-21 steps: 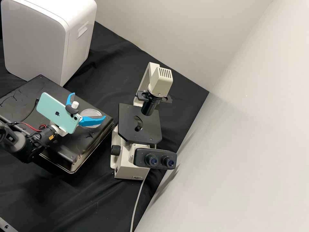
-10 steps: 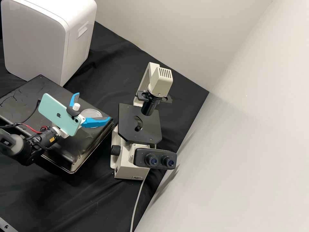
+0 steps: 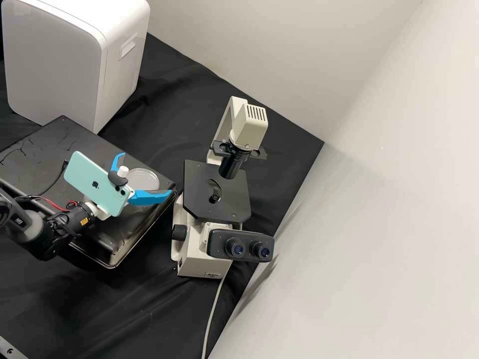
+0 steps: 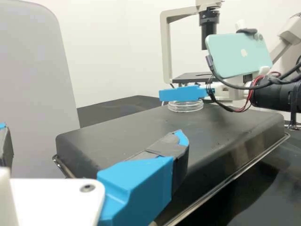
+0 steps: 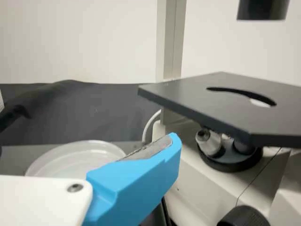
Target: Place the petri dish on the microscope
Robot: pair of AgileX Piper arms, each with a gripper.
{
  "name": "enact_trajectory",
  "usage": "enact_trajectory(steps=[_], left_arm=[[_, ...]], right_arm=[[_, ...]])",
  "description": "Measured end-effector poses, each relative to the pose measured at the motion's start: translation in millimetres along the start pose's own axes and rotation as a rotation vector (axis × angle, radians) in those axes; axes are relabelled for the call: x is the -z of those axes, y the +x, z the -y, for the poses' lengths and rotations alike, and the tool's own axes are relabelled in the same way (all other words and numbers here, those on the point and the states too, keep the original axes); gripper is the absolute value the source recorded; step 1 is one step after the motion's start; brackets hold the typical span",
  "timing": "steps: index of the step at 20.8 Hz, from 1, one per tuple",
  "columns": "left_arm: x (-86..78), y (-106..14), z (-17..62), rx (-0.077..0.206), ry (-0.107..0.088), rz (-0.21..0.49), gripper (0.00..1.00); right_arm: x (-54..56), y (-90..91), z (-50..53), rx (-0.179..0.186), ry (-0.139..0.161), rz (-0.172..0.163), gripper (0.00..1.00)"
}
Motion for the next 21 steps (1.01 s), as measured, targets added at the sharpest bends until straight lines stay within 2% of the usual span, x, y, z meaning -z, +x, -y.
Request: enact_trajectory(steps=[7, 15, 17, 20, 21], left_arm=[[-2.5, -0.3, 1.2, 0.007, 0.003, 0.015, 1.0], [-3.2, -0.4, 1.7, 0.009, 0.004, 0.018, 1.0], [-3.2, -0.4, 1.7, 0.009, 0.004, 0.018, 1.0], [-3.2, -0.4, 1.7, 0.009, 0.004, 0.018, 1.0], [-3.2, -0.4, 1.7, 0.009, 0.004, 0.018, 1.0]], right_arm=[[-10.5, 2.9, 11.6, 0.039, -0.001, 0.035, 1.0], [-10.3, 5.9, 20.3, 0.047, 0.003, 0.026, 1.0], [-10.0, 9.2, 20.5, 0.036, 0.004, 0.015, 1.0], [-11.7, 14.9, 26.5, 0.042, 0.006, 0.023, 1.0], [-11.9, 16.4, 28.7, 0.045, -0.002, 0.024, 1.0]])
